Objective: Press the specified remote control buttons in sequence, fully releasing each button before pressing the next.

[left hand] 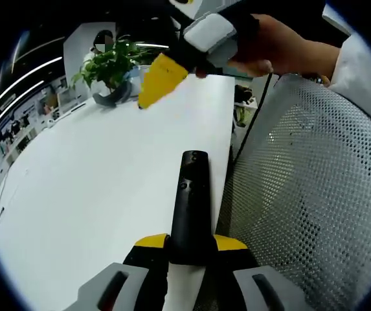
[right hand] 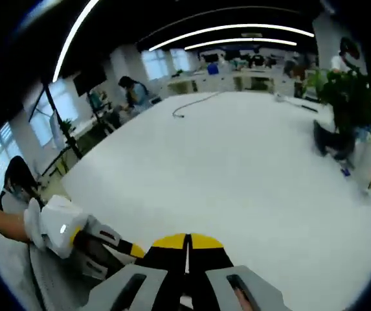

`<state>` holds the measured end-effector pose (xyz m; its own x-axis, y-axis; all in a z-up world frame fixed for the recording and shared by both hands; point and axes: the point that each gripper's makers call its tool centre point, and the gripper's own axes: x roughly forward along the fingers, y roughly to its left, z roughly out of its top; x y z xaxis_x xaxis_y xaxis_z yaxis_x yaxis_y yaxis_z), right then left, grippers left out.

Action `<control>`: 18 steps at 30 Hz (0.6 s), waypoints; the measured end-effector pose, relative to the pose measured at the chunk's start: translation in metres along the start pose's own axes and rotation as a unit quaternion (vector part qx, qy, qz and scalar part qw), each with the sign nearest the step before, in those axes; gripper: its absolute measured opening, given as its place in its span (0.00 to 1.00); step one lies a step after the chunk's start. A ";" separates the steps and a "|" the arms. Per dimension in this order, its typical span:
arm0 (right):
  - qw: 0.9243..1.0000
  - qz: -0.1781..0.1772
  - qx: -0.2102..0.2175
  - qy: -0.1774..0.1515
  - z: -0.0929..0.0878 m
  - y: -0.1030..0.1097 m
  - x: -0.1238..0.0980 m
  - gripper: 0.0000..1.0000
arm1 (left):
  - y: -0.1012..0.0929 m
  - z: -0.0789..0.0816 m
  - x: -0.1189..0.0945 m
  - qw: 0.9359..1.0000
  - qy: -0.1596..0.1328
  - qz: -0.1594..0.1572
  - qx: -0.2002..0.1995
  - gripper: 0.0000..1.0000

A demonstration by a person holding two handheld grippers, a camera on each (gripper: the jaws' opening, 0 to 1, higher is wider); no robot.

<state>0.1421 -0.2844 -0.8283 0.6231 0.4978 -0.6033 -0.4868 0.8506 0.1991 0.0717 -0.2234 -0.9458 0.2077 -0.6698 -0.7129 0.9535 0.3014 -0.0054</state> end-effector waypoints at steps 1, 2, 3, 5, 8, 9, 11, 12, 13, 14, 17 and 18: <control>1.000 -0.007 0.007 -0.013 0.003 -0.003 -0.007 0.00 | 0.000 0.000 0.000 1.000 0.000 0.000 0.000 0.25; 1.000 -0.015 0.011 -0.020 0.005 -0.006 -0.011 0.00 | 0.000 0.000 0.000 1.000 -0.001 0.000 0.000 0.25; 0.999 -0.026 0.016 -0.028 0.006 -0.010 -0.015 0.00 | 0.000 0.000 0.000 1.000 -0.001 0.000 0.000 0.25; 0.997 -0.052 0.014 -0.054 0.011 -0.019 -0.024 0.01 | 0.000 0.000 0.000 1.000 -0.002 0.000 0.000 0.25; 0.991 -0.101 0.005 -0.083 0.014 -0.035 -0.035 0.07 | 0.000 0.000 -0.001 1.000 -0.002 0.000 0.000 0.25; 0.989 -0.109 0.007 -0.095 0.016 -0.038 -0.036 0.10 | 0.000 0.000 -0.001 1.000 -0.002 0.000 0.000 0.25; 0.986 -0.122 0.012 -0.117 0.020 -0.043 -0.038 0.22 | 0.000 0.000 -0.001 1.000 -0.002 0.000 0.000 0.25; 0.982 -0.132 0.007 -0.131 0.023 -0.047 -0.040 0.27 | 0.000 0.000 -0.001 1.000 -0.002 0.000 -0.001 0.25; 0.981 -0.139 0.003 -0.139 0.024 -0.049 -0.040 0.32 | 0.000 0.000 -0.001 1.000 -0.001 0.000 -0.001 0.25; 0.978 -0.152 -0.001 -0.143 0.025 -0.053 -0.041 0.34 | 0.000 0.000 -0.001 1.000 -0.001 0.000 -0.001 0.25; 0.971 -0.177 -0.011 -0.163 0.030 -0.062 -0.042 0.51 | 0.000 0.000 -0.001 1.000 -0.001 0.000 -0.001 0.25; 0.970 -0.176 -0.011 -0.164 0.030 -0.062 -0.042 0.59 | 0.000 0.000 -0.001 1.000 0.000 0.001 -0.001 0.25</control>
<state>0.1642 -0.3529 -0.7919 0.9132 0.2070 -0.3509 -0.2188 0.9757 0.0061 0.0714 -0.2229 -0.9452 0.2087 -0.6695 -0.7129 0.9528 0.3035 -0.0060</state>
